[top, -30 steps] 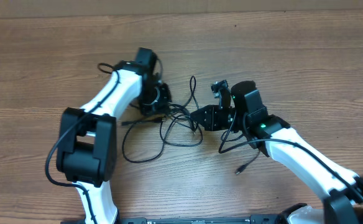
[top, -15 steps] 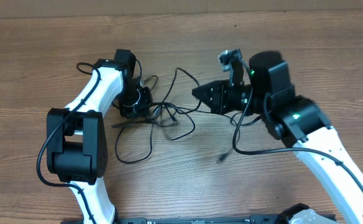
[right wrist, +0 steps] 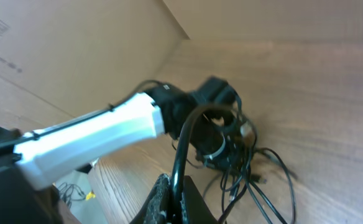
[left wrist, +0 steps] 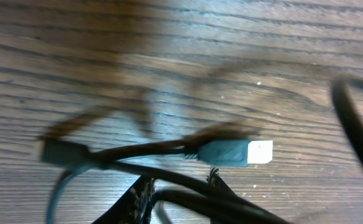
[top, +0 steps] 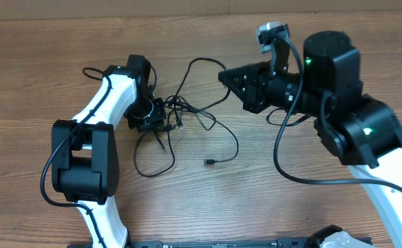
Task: Untangle cables
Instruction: 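Pull the strand up and far right with the right gripper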
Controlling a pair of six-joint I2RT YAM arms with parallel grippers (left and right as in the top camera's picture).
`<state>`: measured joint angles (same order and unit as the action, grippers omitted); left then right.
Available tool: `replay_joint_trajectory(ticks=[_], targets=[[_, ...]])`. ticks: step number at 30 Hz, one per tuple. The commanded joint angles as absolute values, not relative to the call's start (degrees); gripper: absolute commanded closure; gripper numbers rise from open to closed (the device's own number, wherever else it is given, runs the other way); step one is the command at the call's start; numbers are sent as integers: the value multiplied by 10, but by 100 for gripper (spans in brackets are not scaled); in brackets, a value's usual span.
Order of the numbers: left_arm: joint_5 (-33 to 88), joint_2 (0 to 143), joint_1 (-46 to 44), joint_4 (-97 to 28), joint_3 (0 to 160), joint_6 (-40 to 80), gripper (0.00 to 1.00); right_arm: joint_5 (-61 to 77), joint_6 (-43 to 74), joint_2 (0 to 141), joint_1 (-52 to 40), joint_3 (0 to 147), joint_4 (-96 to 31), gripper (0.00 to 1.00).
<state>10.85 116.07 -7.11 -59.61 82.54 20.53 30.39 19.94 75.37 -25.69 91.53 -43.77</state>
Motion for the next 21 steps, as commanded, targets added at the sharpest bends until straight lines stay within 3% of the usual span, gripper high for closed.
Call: replay_joint_trajectory(ticks=[1, 16, 21], targets=[[65, 1169, -68, -595, 826, 195, 71, 300, 189, 737, -258, 972, -432, 96], [41, 1169, -68, -557, 779, 206, 63, 300, 177, 737, -258, 1100, -408, 96], [15, 1169, -67, -545, 758, 215, 49, 263, 183, 737, -258, 1145, -402, 96]])
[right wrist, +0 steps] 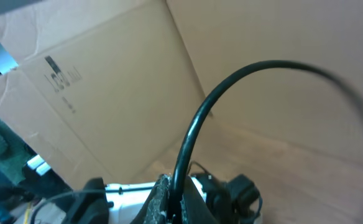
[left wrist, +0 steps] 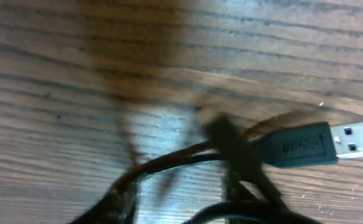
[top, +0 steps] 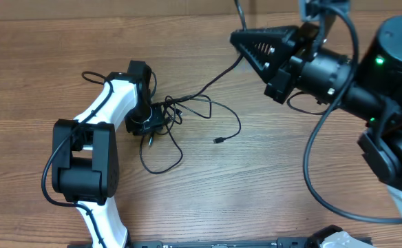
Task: Untangle cables
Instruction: 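Pull the strand up and far right with the right gripper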
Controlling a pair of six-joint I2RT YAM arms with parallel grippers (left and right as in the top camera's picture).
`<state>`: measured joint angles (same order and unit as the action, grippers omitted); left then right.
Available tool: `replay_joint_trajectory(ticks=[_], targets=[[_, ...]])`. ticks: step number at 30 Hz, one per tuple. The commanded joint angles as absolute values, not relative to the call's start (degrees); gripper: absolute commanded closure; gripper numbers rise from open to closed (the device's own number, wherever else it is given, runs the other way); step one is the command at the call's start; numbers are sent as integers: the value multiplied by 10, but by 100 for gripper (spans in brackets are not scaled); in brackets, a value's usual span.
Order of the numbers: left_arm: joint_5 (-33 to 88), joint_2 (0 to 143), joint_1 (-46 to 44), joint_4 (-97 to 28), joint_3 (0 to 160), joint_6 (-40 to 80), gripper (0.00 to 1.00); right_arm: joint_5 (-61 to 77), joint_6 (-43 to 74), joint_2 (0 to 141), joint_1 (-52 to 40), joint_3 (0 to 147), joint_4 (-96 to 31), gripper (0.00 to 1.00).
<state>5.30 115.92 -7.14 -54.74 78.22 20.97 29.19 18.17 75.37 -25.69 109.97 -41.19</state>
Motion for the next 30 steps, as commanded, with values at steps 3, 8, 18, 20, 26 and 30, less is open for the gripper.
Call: replay_joint_trajectory(ticks=[3, 8, 18, 20, 26, 30], targets=[[4, 1169, -67, -545, 754, 215, 45, 237, 184, 737, -258, 1174, -411, 96], [-7, 1169, -67, -541, 751, 215, 42, 192, 183, 737, -258, 1225, -440, 96], [-36, 1169, -67, -541, 751, 254, 39, 98, 174, 737, -240, 1292, -501, 96], [-37, 1169, -66, -541, 751, 254, 39, 80, 166, 737, -229, 1308, -505, 96], [-36, 1169, -58, -541, 749, 254, 38, 30, 161, 737, -187, 1347, -534, 96], [-37, 1169, -43, -539, 739, 254, 37, 30, 160, 737, -151, 1355, -547, 96]])
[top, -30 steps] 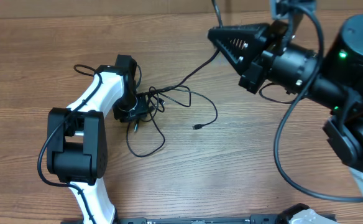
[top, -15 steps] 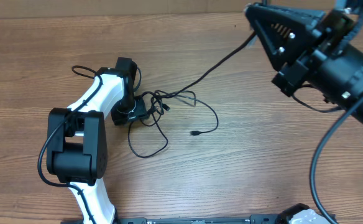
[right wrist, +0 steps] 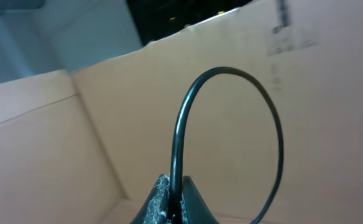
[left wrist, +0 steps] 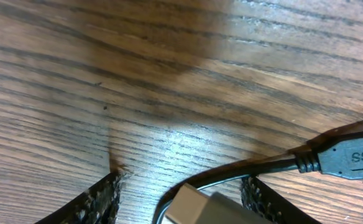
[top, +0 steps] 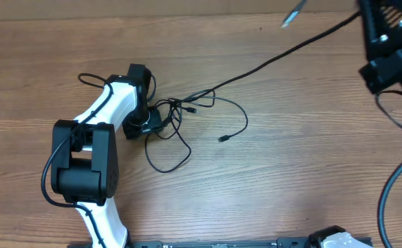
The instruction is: Untangle cables
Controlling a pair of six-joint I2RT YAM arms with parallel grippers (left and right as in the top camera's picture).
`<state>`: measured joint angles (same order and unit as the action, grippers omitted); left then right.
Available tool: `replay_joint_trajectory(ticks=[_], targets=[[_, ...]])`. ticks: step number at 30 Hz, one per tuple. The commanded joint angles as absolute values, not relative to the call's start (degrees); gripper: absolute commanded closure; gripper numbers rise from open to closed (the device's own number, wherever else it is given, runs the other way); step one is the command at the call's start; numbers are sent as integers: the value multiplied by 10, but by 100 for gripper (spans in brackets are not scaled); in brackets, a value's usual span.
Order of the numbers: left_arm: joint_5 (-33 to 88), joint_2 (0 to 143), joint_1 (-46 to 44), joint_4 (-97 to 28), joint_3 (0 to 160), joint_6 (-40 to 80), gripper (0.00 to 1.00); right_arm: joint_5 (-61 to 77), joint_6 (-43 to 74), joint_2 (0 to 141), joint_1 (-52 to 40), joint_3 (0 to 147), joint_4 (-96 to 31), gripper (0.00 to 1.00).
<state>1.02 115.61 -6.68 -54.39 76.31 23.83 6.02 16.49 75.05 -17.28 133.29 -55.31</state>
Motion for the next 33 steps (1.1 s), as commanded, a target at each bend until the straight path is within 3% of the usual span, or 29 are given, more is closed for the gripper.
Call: replay_joint_trajectory(ticks=[1, 9, 16, 21, 33], targets=[[-37, 1169, -39, -539, 737, 254, 37, 30, 160, 737, -140, 1355, -549, 96], [-36, 1169, 19, -540, 720, 254, 35, 30, 160, 747, -74, 1355, -573, 96], [8, 1169, 60, -539, 716, 252, 23, 30, 160, 764, -34, 1355, -618, 96], [112, 1169, 74, -531, 717, 179, 14, 34, 160, 787, -15, 1355, -671, 96], [390, 1060, 79, -493, 730, 137, 14, 161, 140, 859, -15, 1354, -830, 96]])
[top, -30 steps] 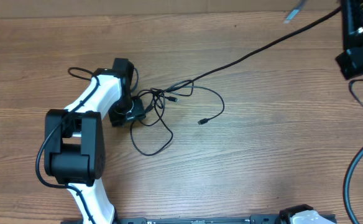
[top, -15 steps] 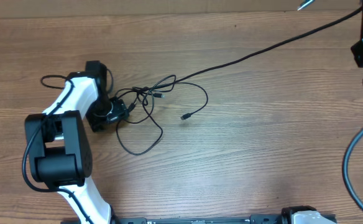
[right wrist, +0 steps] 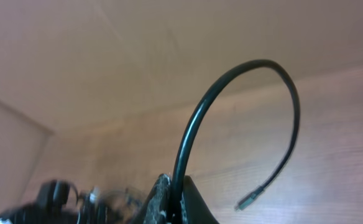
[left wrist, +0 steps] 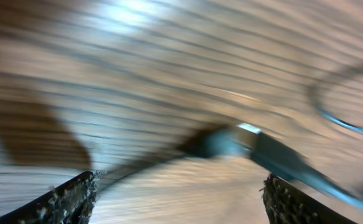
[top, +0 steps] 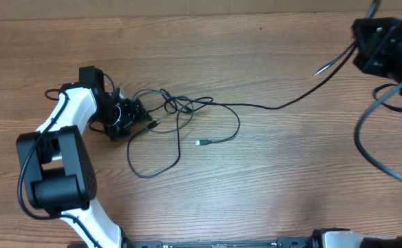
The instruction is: Untangle cables
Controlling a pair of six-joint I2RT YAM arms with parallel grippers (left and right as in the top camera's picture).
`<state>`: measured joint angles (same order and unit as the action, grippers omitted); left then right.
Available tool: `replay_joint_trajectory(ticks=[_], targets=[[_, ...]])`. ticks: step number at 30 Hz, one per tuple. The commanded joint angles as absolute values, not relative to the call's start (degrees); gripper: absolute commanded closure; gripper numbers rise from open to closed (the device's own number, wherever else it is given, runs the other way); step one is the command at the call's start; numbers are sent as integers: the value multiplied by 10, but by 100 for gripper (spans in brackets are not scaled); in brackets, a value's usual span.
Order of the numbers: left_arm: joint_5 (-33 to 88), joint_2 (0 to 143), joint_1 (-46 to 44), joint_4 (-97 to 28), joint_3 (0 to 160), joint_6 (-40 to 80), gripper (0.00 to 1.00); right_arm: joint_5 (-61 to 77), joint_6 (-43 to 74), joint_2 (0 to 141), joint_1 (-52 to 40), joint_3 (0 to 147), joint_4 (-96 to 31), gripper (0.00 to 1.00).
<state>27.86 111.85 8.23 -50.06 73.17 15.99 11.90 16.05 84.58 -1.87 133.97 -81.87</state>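
Thin black cables (top: 177, 110) lie in a loose tangle left of the table's middle, with one small plug (top: 199, 142) lying free. My left gripper (top: 129, 118) sits low at the tangle's left edge. Its fingers (left wrist: 69, 199) stand wide open, and a blurred USB plug (left wrist: 250, 146) lies just ahead of them. My right gripper (right wrist: 174, 186) is shut on one black cable (right wrist: 243, 81) at the far right. That cable (top: 277, 105) runs from the tangle across the table, and its loose end plug (right wrist: 247, 202) hangs free.
The wooden table (top: 256, 186) is backed by a cardboard wall (right wrist: 169, 50). The right arm's own thick lead (top: 373, 148) loops over the table's right side. The left arm's white links (top: 53, 131) reach along the left side.
The left arm has swung left, taking the tangle a little left with it, and its fingers stand wider apart. The long cable, stretched straight before, now sags along the table towards the right gripper.
The right gripper was shut on a cable close beside the tangle, with the left gripper down in the tangle. The right gripper then stood further right and higher at each moment, still shut on it. One long strand now lies stretched out of the tangle.
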Motion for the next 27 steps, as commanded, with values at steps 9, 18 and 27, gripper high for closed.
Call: replay_joint_trajectory(ticks=[9, 18, 27], targets=[[351, 955, 76, -493, 730, 90, 41, 183, 130, 904, -15, 1353, -903, 96], [378, 952, 57, -489, 730, 90, 15, 212, 117, 924, -15, 1353, -930, 96], [276, 952, 25, -459, 730, 134, 50, 217, 98, 936, -26, 1338, -958, 96]])
